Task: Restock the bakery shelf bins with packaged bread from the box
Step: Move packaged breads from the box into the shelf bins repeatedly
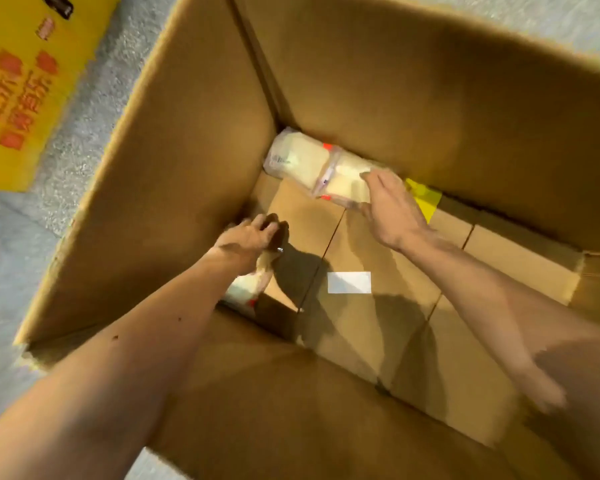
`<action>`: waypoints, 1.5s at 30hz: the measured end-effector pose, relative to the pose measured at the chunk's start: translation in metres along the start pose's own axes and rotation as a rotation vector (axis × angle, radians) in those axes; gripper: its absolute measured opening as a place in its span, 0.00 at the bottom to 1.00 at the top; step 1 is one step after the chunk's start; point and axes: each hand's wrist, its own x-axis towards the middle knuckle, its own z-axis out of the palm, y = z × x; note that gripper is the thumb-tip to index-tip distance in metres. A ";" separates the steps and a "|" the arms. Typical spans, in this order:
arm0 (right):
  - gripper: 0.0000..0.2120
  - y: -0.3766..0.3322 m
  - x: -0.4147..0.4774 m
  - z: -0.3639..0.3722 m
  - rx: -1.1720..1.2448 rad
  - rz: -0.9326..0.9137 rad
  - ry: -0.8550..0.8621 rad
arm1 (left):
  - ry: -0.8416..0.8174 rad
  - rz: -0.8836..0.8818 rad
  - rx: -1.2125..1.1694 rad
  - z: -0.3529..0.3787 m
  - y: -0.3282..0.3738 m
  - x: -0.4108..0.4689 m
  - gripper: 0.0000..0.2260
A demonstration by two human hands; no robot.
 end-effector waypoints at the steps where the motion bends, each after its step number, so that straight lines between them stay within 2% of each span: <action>1: 0.25 0.002 0.010 0.006 -0.026 -0.016 0.010 | -0.013 0.010 0.039 0.003 -0.002 0.005 0.39; 4: 0.29 0.005 0.025 0.025 -0.043 0.054 -0.020 | -0.074 0.016 0.119 0.008 -0.004 0.007 0.41; 5: 0.29 0.006 0.028 0.029 -0.052 0.080 -0.024 | -0.091 0.019 0.157 0.008 -0.004 0.008 0.38; 8: 0.31 0.009 0.026 0.036 -0.143 0.119 -0.005 | -0.141 0.060 0.235 0.003 0.000 0.007 0.18; 10: 0.35 0.011 0.024 0.036 -0.152 0.157 -0.012 | -0.151 0.087 0.154 -0.009 0.002 0.006 0.13; 11: 0.37 0.012 0.023 0.035 -0.137 0.191 -0.024 | -0.141 0.093 0.026 -0.018 -0.001 0.005 0.12; 13: 0.39 0.015 0.023 0.032 -0.070 0.288 -0.065 | -0.135 0.077 -0.460 -0.037 -0.012 0.006 0.11; 15: 0.34 0.018 0.022 0.031 0.013 0.371 -0.104 | -0.080 0.099 -1.009 -0.056 -0.018 0.003 0.07; 17: 0.27 0.022 0.019 0.031 0.118 0.438 -0.123 | 0.042 0.051 -1.408 -0.066 -0.016 0.007 0.04; 19: 0.24 0.027 0.015 0.034 0.305 0.507 -0.094 | 0.132 -0.076 -1.662 -0.066 -0.007 0.020 0.05; 23: 0.25 0.034 0.012 0.040 0.672 0.628 -0.008 | 0.342 -0.377 -1.946 -0.062 0.019 0.050 0.12; 29: 0.25 0.043 0.011 0.050 0.866 0.618 -0.011 | 0.480 -0.492 -2.137 -0.074 0.030 0.076 0.33; 31: 0.26 0.045 0.009 0.051 0.908 0.619 -0.017 | 0.479 -0.527 -2.133 -0.075 0.034 0.080 0.35; 34: 0.24 0.046 0.000 0.045 0.982 0.619 -0.005 | 0.390 -0.520 -2.125 -0.072 0.036 0.084 0.37; 36: 0.16 0.048 -0.011 0.039 1.053 0.620 -0.019 | 0.274 -0.437 -2.174 -0.070 0.038 0.080 0.40; 37: 0.13 0.049 -0.017 0.036 1.085 0.622 -0.029 | 0.244 -0.407 -2.186 -0.069 0.039 0.077 0.40; 40: 0.13 0.044 -0.037 0.027 1.178 0.670 -0.027 | 0.246 -0.379 -2.118 -0.072 0.044 0.058 0.37; 43: 0.14 0.037 -0.060 0.020 1.228 0.725 -0.008 | 0.214 -0.300 -2.026 -0.070 0.044 0.034 0.40; 45: 0.17 0.027 -0.079 0.012 1.249 0.755 0.004 | 0.194 -0.250 -1.925 -0.071 0.044 0.010 0.30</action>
